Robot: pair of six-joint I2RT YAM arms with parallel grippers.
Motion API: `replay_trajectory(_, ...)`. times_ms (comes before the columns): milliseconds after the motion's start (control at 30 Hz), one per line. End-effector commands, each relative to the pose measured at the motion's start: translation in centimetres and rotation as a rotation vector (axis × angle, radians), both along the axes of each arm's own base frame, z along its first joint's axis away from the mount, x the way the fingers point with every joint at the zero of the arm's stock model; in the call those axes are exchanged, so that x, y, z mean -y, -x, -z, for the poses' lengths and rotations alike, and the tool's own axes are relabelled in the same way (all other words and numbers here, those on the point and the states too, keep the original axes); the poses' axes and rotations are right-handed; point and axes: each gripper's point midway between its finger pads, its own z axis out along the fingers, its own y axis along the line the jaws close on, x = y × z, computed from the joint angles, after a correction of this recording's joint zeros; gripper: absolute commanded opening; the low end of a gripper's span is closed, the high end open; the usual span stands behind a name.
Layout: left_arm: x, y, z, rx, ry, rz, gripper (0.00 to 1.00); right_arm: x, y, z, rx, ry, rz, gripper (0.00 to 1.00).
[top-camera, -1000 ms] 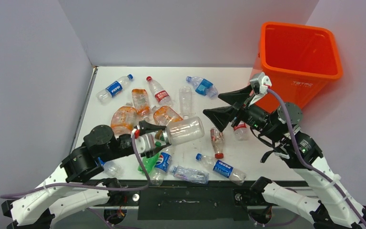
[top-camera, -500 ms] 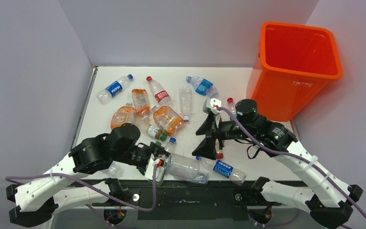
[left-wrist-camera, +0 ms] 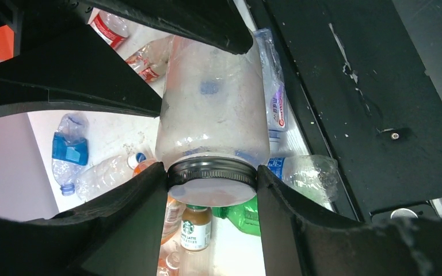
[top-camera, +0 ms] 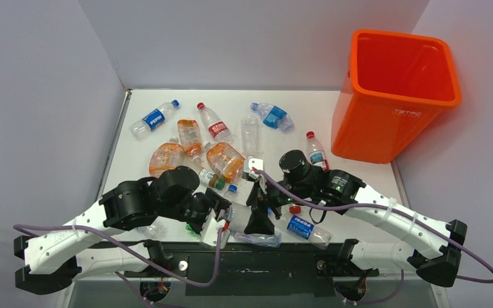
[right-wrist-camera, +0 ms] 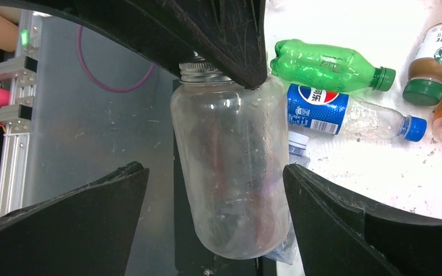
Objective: Put the plastic bottles in the bin
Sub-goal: Pick up the plastic bottle at the center of the board.
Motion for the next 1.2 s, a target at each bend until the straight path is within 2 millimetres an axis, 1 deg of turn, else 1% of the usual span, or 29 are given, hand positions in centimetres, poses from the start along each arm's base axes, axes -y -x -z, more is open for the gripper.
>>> replay_trajectory(0, 0.2, -0.6, -2.7, 0.075, 0.063, 0.002, 0.00, -1.0, -0.5, 0.5, 0.079, 0.001, 0.008, 0.90)
replay_trajectory(67, 0.2, -0.4, -2.9, 0.071, 0.072, 0.008, 0.00, -1.2, -0.9, 0.5, 0.101, -0.003, 0.018, 0.90)
replay_trajectory(200, 0.3, 0.0, -3.1, 0.057, 0.090, 0.025, 0.00, -1.4, -2.6, 0.3, 0.164, -0.001, 0.088, 0.90)
replay_trajectory(300, 0.3, 0.2, -2.8, 0.046, 0.084, 0.030, 0.00, -1.5, -3.4, -0.3, 0.209, -0.011, 0.106, 0.90)
replay_trajectory(367, 0.3, 0.3, -2.7, 0.044, 0.082, 0.033, 0.00, -1.8, -3.5, -0.4, 0.210, -0.013, 0.101, 0.90)
replay_trajectory(500, 0.6, 0.5, -2.8, 0.037, 0.098, 0.050, 0.00, -2.4, -3.8, 0.5, 0.208, 0.012, 0.095, 0.90)
replay_trajectory(667, 1.0, 0.7, -2.7, 0.030, 0.103, 0.062, 0.00, -3.0, -3.8, 0.7, 0.207, 0.002, 0.091, 0.90)
replay_trajectory(833, 1.3, 0.3, -2.4, 0.040, 0.100, 0.057, 0.00, -3.4, -3.5, 0.8, 0.194, -0.021, 0.071, 0.90)
replay_trajectory(967, 1.5, -0.2, -2.1, 0.058, 0.106, 0.038, 0.00, -3.3, -3.7, 0.7, 0.205, -0.032, 0.091, 0.90)
replay_trajectory(1033, 1.4, -0.6, -2.2, 0.078, 0.119, 0.020, 0.00, -3.0, -4.1, 0.3, 0.220, -0.037, 0.119, 0.90)
replay_trajectory(1067, 1.4, -0.6, -2.1, 0.082, 0.123, 0.017, 0.00, -2.7, -4.1, -0.1, 0.229, -0.048, 0.129, 0.90)
replay_trajectory(1167, 0.8, -0.4, -3.2, 0.095, 0.175, 0.010, 0.00, -1.4, -3.9, -2.1, 0.264, -0.083, 0.155, 0.90)
